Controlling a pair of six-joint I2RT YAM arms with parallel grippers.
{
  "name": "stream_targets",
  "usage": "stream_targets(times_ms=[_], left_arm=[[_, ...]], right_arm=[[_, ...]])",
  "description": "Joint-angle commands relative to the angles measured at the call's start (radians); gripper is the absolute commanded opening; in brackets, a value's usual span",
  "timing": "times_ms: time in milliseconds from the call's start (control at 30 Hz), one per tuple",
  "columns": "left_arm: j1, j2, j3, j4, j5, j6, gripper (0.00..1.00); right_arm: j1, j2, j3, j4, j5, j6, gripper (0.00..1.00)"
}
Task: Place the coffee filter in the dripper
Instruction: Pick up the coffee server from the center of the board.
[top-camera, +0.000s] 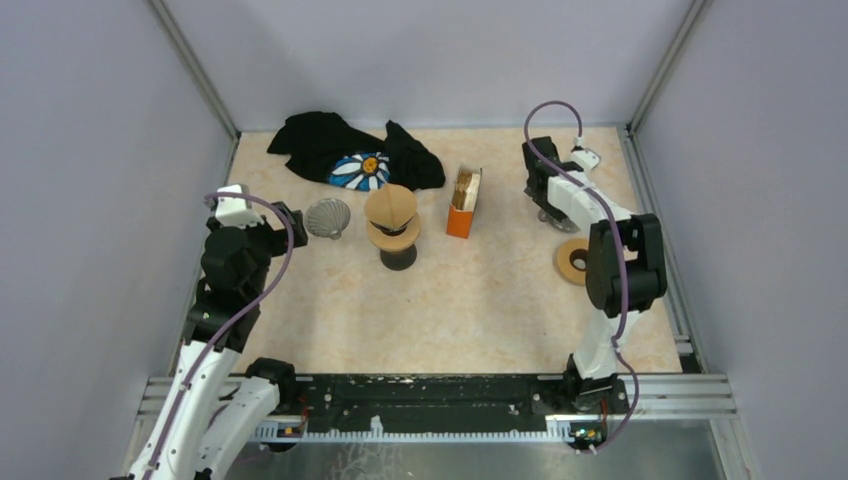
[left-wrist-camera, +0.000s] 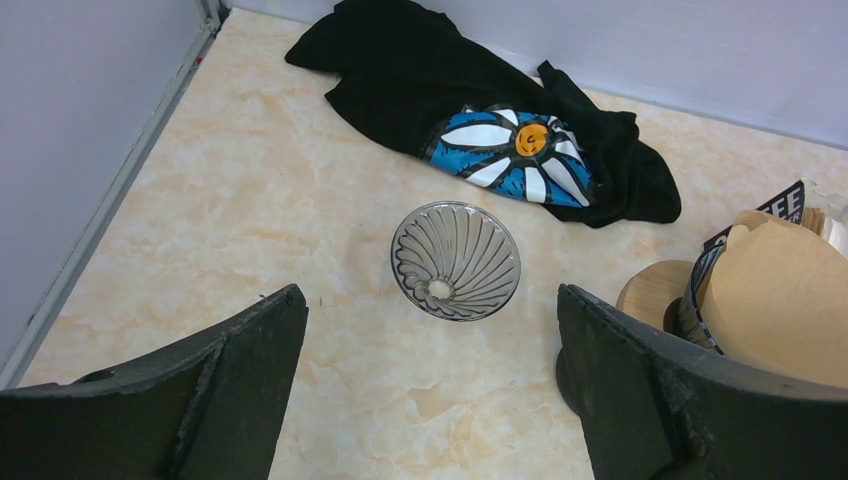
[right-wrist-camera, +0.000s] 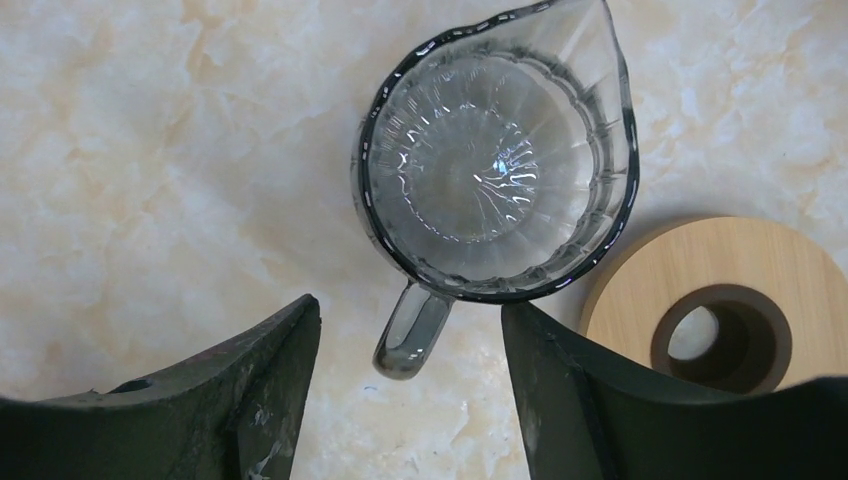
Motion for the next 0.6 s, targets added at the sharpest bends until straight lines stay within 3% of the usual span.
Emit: stream_targets(times_ms=[0, 333, 567], left_arm=[[0.014, -0.009, -0.004, 0.022, 0.022, -0.008, 0.99], [0.025, -0.009, -0.006, 0.024, 0.031, -0.011, 0.99], [0.033, -0.007, -0.007, 0.024, 0.036, -0.012, 0.99]], right_arm=[[-0.01, 0.041, 0.052, -0.039, 0.019, 0.079, 0.66], [-0.029, 0.093, 0.056, -0.031, 0.031, 0.09, 0.47], [-0.031, 0.075, 0.025, 0.0, 0.013, 0.031, 0.26]])
